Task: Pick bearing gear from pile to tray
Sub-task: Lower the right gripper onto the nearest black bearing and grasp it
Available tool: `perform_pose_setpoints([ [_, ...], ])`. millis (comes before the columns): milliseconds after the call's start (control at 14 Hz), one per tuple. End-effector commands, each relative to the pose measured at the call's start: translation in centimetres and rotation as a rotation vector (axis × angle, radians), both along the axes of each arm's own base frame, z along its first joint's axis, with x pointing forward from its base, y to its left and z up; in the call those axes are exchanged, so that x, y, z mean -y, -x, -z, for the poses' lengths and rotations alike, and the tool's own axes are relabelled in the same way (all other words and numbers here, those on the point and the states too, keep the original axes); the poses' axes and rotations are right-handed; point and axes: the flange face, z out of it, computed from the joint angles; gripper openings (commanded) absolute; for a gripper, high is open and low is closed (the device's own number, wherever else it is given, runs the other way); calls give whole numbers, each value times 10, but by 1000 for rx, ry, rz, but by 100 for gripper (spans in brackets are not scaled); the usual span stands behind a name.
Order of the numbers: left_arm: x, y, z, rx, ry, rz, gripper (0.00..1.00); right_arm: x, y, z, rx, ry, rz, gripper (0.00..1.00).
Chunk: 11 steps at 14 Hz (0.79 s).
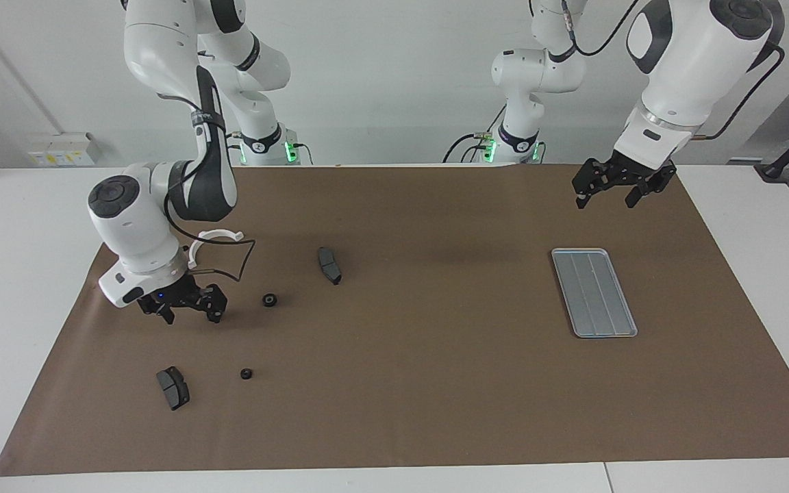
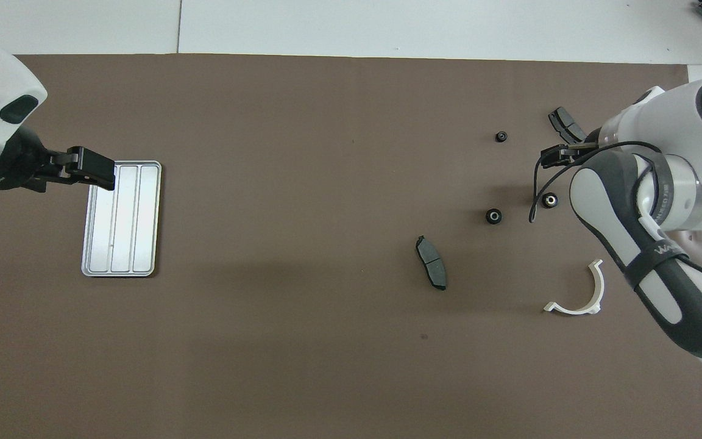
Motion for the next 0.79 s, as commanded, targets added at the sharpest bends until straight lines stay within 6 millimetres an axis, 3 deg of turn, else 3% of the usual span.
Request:
perform_pose_setpoints([
  [0,-3,6,-1,18,11,-18,100,0,13,6,2,-4,-23,100],
  [215,-3,7,4,9,10,-17,100,0,29,34,-1,-5,-27,100],
  [573,-2,11,8,0,9,-12,100,0,41,49,-22,-3,-62,100],
  [716,1,11,8,0,9,-8,100,4,42,53,-28,-2,-72,84],
])
